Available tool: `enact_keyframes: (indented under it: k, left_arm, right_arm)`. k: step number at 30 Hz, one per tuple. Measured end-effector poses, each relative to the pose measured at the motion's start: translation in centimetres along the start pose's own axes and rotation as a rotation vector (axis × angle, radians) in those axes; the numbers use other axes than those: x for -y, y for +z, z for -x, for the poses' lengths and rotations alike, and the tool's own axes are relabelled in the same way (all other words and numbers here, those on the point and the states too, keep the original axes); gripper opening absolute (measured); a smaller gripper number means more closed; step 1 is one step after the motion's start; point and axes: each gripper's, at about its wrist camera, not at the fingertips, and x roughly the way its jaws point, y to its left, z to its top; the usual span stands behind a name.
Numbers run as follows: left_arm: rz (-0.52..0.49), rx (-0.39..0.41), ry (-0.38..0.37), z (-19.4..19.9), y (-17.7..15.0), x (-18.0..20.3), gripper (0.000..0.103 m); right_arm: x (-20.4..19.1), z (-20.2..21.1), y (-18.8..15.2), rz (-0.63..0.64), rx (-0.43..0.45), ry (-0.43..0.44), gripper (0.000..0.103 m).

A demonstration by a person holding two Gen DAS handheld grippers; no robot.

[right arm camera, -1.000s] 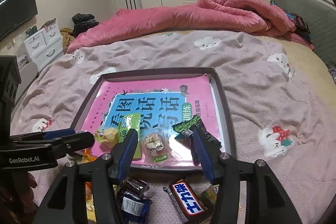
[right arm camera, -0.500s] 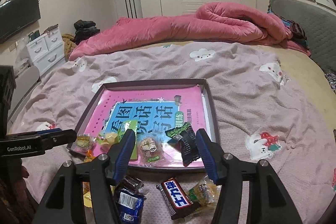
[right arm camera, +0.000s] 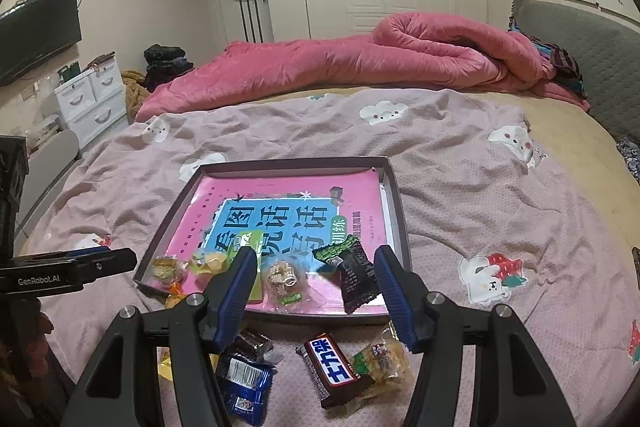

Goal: Organize snacks
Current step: 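Move both grippers back from the tray toward the snacks lying in front of it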

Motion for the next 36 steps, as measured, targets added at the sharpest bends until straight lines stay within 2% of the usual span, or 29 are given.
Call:
enact_keyframes:
  k: [27, 36]
  left_arm:
    - [-0.074, -0.083, 0.056, -0.9, -2.9, 0.9, 0.075]
    - [-0.094, -0.113, 0.07, -1.4, -3.8, 1.2, 0.075]
  right_arm:
    - [-1.1, 1.2, -2.7, 0.033, -0.035, 0.084, 0.065]
    - [-2.2, 2.0, -4.5, 0.1, -0.058, 0.129, 0.068]
